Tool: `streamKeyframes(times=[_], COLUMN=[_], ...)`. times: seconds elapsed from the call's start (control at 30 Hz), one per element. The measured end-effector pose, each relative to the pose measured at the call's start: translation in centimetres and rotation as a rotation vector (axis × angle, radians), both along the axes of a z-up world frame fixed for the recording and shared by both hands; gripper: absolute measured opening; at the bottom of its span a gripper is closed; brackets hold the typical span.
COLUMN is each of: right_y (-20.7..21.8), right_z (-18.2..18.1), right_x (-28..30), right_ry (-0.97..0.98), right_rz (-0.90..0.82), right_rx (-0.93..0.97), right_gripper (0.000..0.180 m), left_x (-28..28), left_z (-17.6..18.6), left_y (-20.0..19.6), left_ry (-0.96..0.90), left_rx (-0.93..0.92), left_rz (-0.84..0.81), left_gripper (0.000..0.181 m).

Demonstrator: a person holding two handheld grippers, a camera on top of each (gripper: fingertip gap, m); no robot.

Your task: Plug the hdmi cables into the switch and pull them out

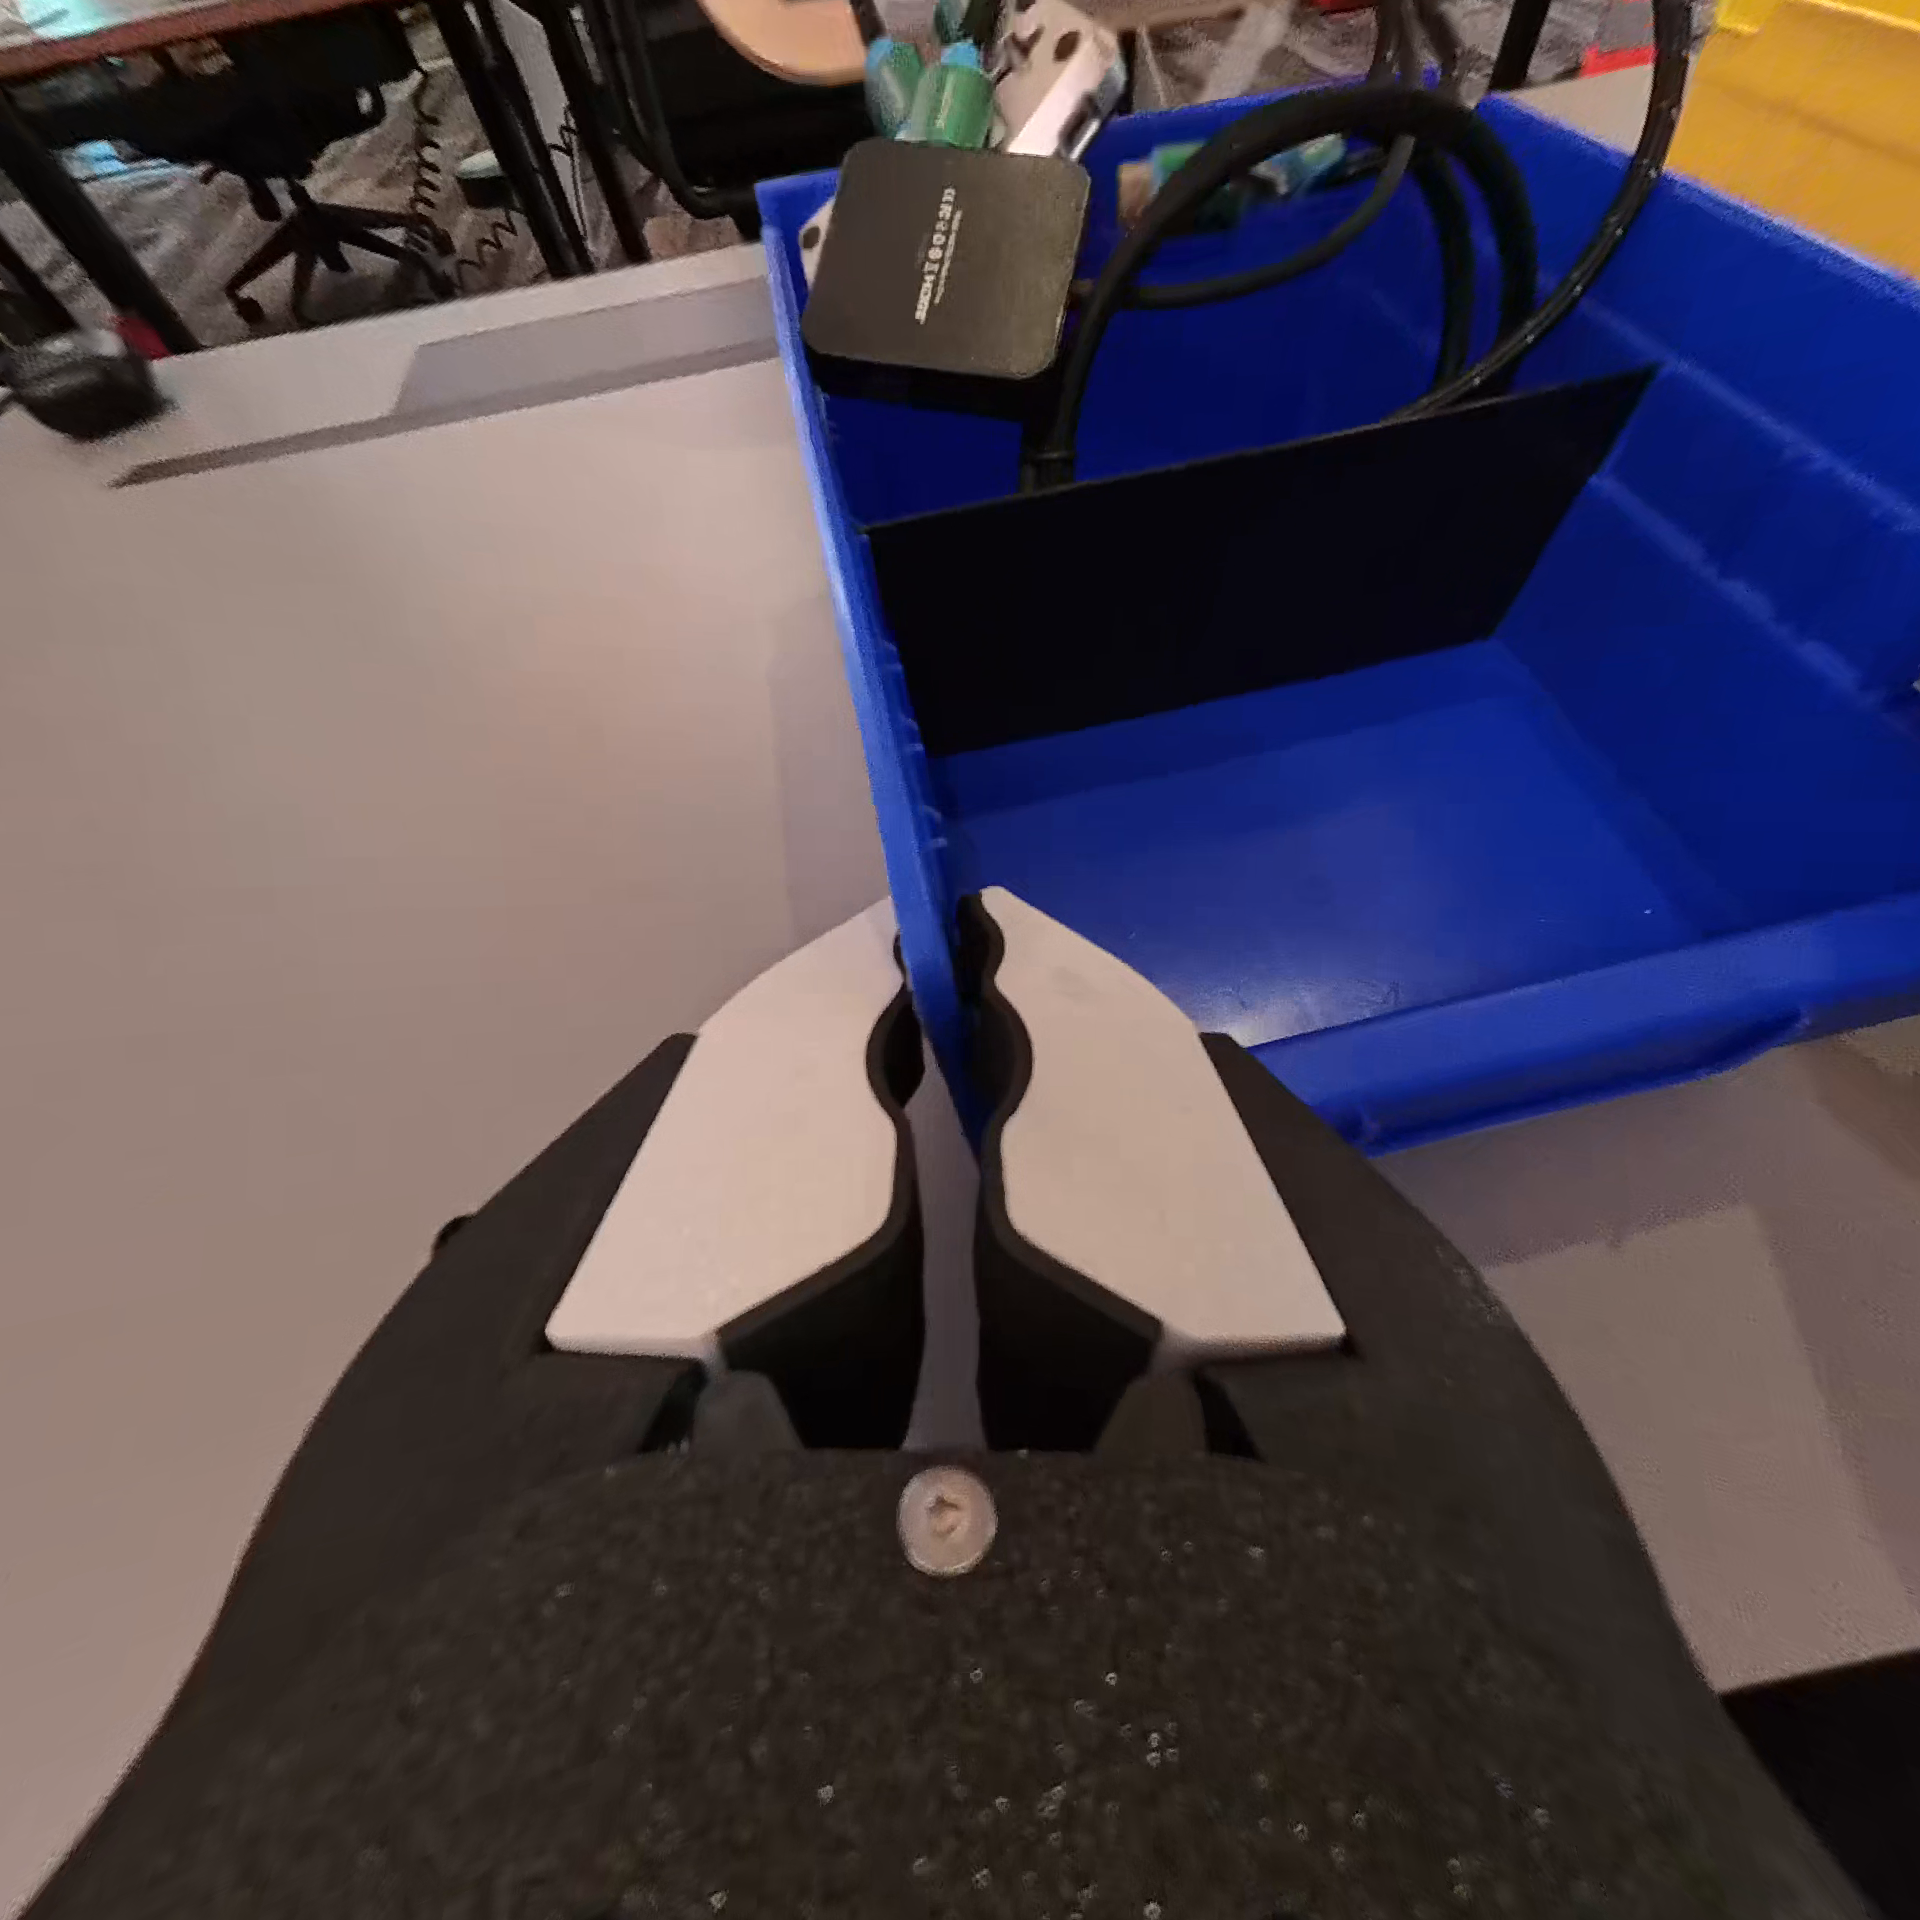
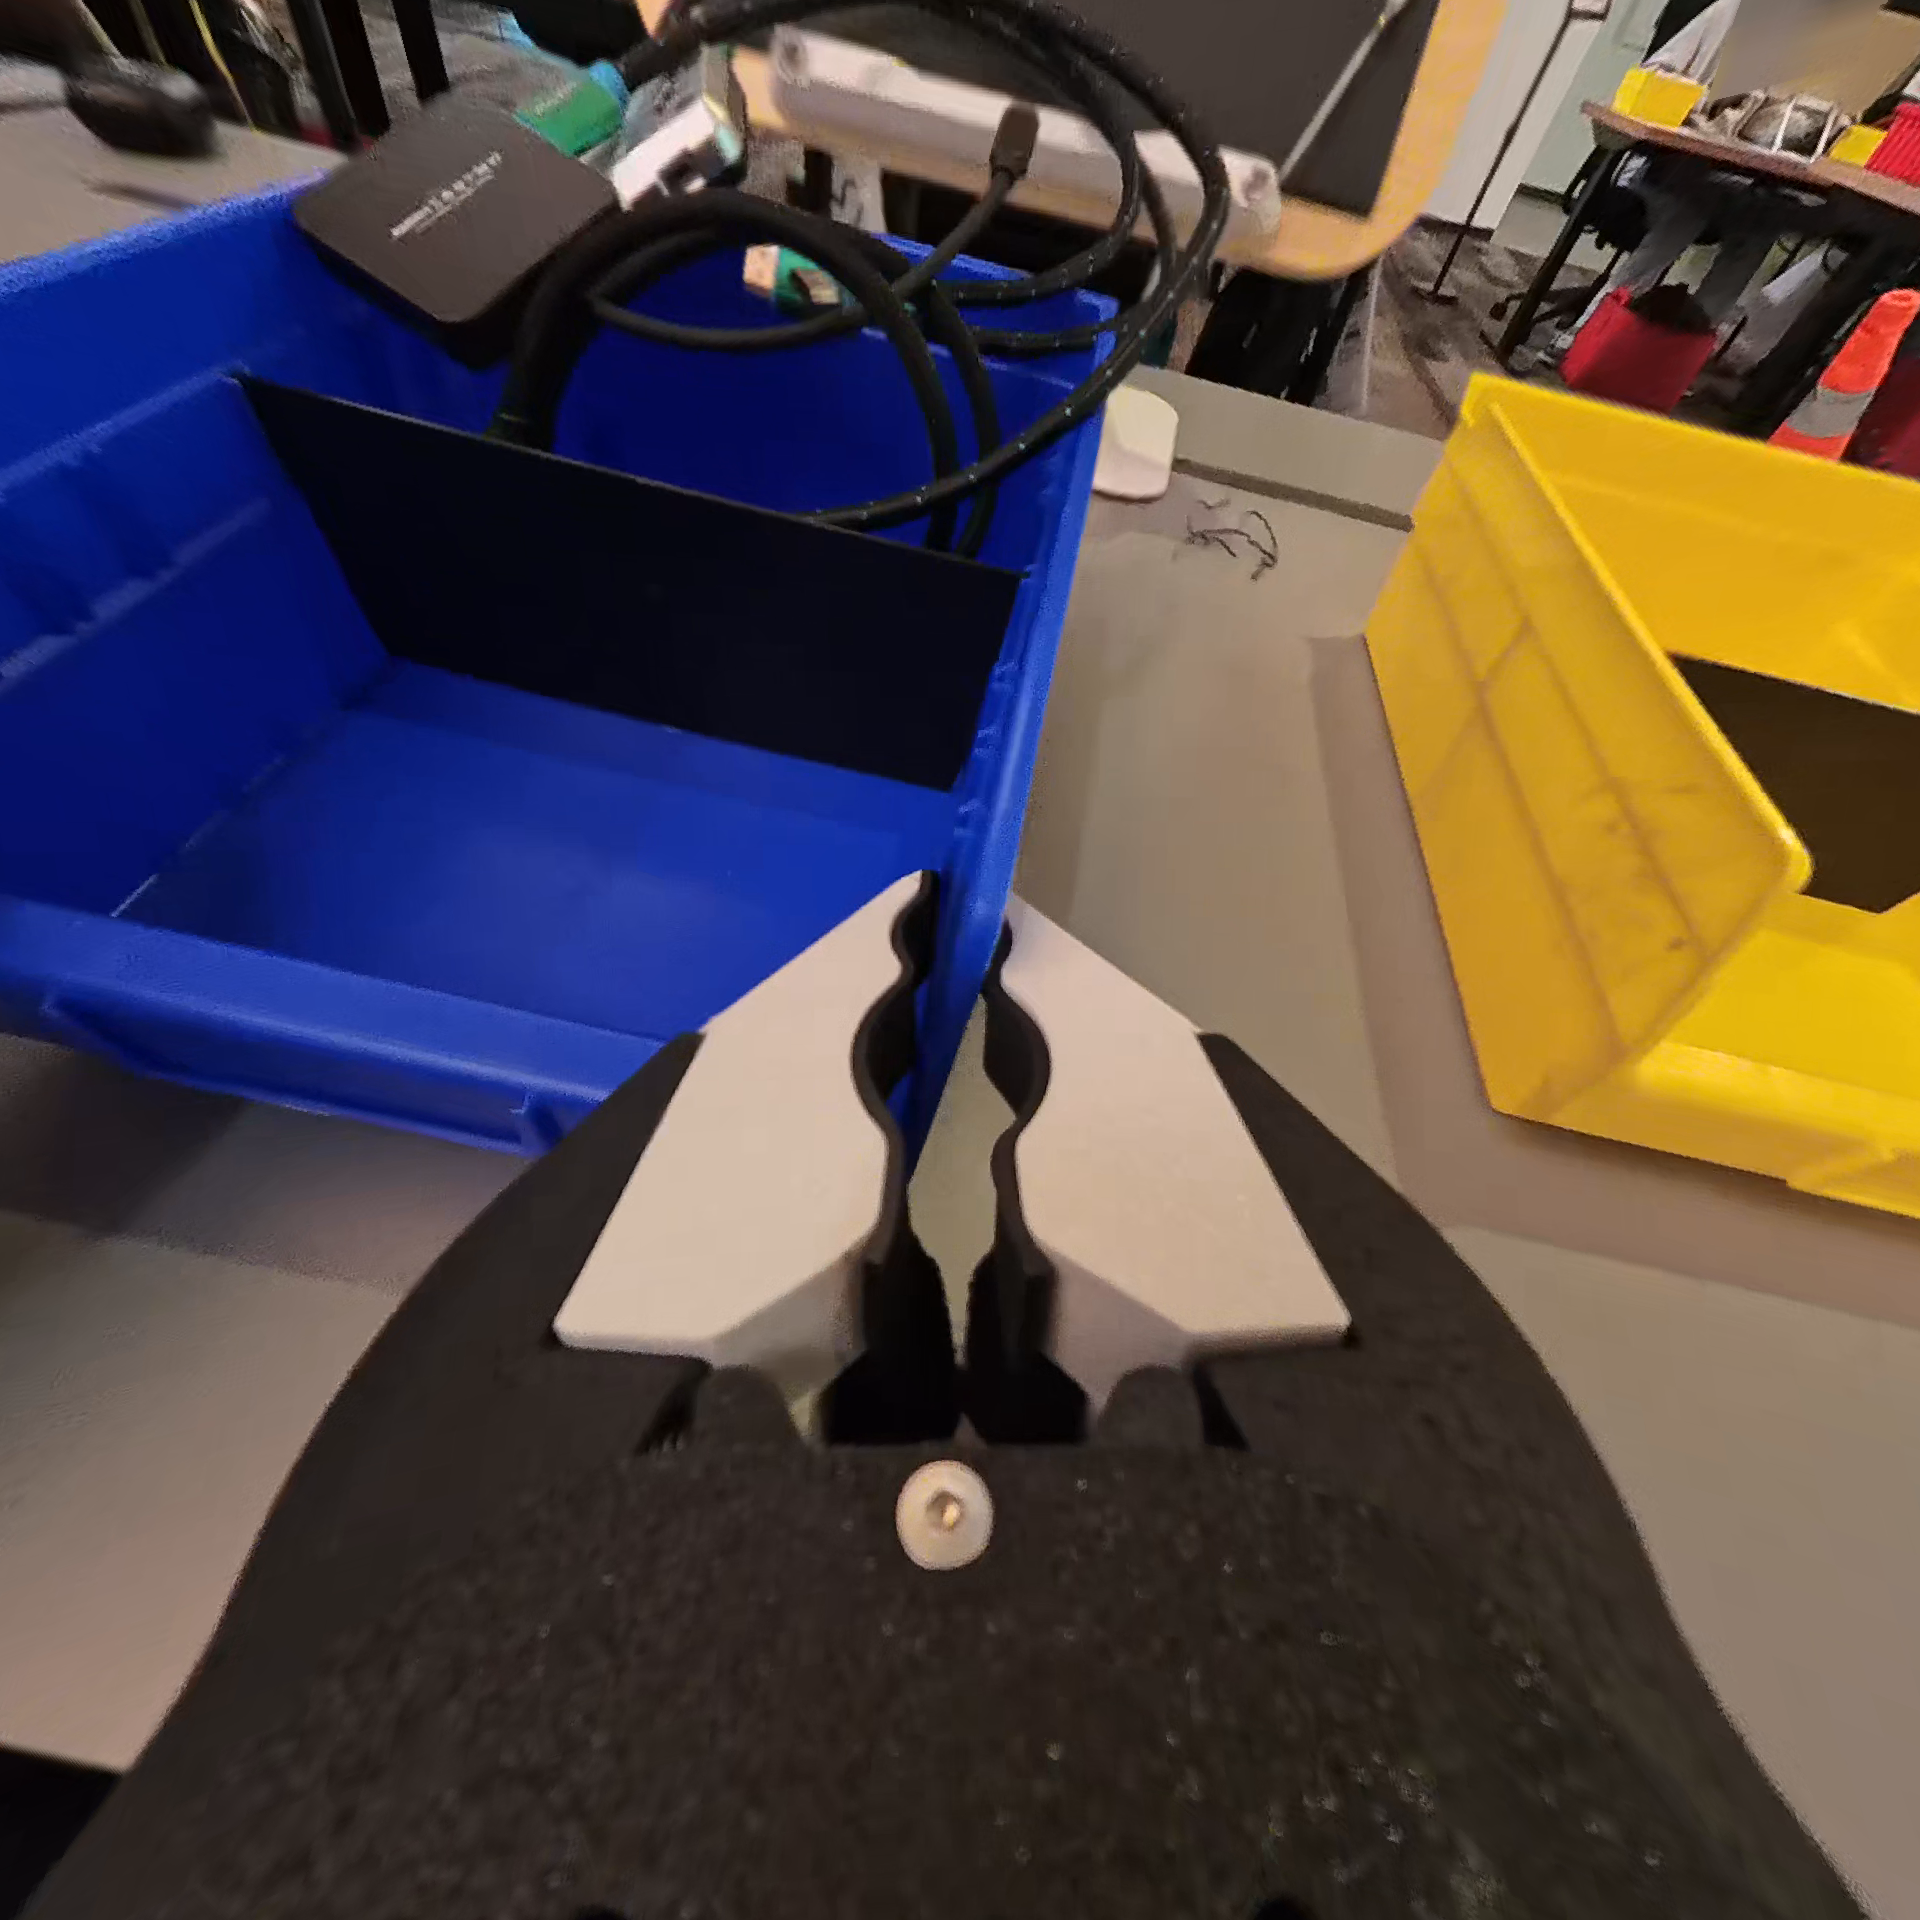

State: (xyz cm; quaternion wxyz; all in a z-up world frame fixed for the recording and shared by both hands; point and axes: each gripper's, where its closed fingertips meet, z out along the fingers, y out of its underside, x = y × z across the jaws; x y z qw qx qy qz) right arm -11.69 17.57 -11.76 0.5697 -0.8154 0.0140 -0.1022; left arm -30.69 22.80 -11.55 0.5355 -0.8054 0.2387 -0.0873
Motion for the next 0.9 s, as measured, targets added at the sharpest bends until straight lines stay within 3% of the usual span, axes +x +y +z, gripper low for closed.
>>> streamKeyframes(times=[0.3, 0.5, 0.67, 0.77, 0.9], right_y=[5.1, 9.7, 10.7, 11.1, 11.8], right_z=[4.5, 1.4, -0.7, -0.8, -0.9], right_x=[-12.4, -20.1, -20.9, -19.6, -19.8], right_ry=[-0.014, 0.027, 0.028, 0.187, 0.215], right_rz=[0.03, 0.137, 0.135, 0.086, 0.221], right_rx=[0.176, 0.063, 0.027, -0.019, -0.095], right_gripper=[0.004, 0.006, 0.007, 0.006, 0.013], left_x=[-12.8, -20.2, -20.2, -19.0, -18.9], left_z=[3.7, 2.1, -0.9, -1.0, -0.9], left_y=[5.5, 8.6, 10.5, 11.2, 12.0], left_ry=[-0.099, -0.048, -0.099, -0.106, -0.193], left_rx=[0.098, 0.037, -0.042, -0.044, -0.06], left_rz=[0.116, 0.13, 0.076, 0.073, 0.108], left_gripper=[0.003, 0.003, 0.004, 0.004, 0.004])
